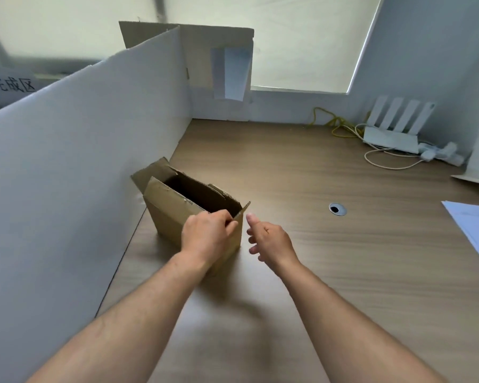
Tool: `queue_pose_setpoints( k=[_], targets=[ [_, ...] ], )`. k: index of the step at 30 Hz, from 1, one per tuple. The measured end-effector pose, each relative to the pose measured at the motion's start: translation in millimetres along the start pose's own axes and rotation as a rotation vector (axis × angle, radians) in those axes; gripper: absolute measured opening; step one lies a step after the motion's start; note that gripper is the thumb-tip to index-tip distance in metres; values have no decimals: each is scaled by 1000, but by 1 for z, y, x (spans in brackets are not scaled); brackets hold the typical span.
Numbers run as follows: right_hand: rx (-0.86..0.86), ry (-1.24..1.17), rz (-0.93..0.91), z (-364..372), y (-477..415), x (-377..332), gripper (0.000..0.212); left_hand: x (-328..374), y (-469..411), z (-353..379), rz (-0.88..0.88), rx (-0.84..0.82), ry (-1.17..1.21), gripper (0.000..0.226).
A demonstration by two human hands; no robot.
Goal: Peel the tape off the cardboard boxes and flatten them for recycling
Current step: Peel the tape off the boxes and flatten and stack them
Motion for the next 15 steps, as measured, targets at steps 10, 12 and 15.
queue_pose_setpoints(
  k=[10, 12, 15],
  targets=[
    [18, 141, 43, -107, 8, 53, 19, 102, 80, -30, -142, 47, 358, 30],
    [64, 216, 15, -135, 6, 69, 19, 112, 84, -38, -188, 175, 378, 35],
    [143, 284, 5, -178, 1, 93, 14, 124, 89, -42, -277, 290, 348, 37]
  ],
)
Point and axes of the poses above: each hand's wrist, its own y-axis away from the middle knuckle, its own z-axis out of the palm, x = y × z, the point moved 1 cm from there along -y, towards the middle knuckle, and after that the axes turned 15 degrees about x, right-handed, at the moved point
